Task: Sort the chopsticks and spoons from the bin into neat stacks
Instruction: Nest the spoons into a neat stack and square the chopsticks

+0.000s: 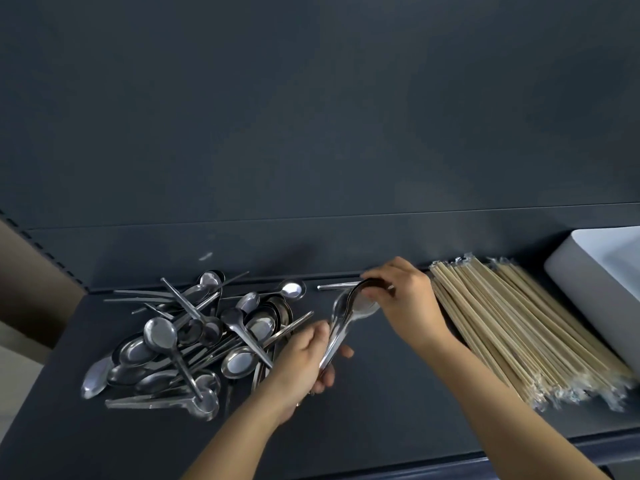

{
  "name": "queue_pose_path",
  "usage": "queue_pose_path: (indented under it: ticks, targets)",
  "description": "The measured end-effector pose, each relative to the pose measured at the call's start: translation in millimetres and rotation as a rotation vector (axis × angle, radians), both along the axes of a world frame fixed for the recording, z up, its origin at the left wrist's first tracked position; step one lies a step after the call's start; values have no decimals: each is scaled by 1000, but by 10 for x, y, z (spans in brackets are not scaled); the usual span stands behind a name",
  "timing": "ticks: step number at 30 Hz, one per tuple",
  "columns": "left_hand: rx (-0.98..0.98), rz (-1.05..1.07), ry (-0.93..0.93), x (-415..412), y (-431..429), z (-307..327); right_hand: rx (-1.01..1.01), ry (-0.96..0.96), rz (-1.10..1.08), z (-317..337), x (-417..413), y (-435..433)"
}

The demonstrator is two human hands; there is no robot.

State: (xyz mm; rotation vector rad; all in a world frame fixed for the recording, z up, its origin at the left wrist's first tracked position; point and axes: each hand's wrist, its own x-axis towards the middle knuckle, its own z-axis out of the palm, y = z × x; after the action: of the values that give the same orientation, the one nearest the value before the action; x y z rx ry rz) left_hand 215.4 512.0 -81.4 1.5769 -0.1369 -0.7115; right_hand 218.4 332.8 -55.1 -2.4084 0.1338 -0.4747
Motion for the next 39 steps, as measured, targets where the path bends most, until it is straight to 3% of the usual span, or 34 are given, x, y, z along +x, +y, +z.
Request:
queue_pose_path:
  ticks: [5,10,16,19,26,39]
  targets:
    - [56,-102,-108,38,-89,-55,46,-22,-104,-277,-89,53]
    - [393,-310,-446,154,-213,-239,225,194,-137,-525,-233,45]
    - [757,-487,-796,470,-415,-277,97,245,-121,-608,-157,-302]
    - [860,-472,-843,695,-597,-342,76,247,-185,-654,-50,-442]
    - [909,-290,-960,1056,-944,-479,99,252,-286,-721,268,-671]
    - [936,-198,-1127,1108,-938,-752,61,258,-285,-847,371,-729]
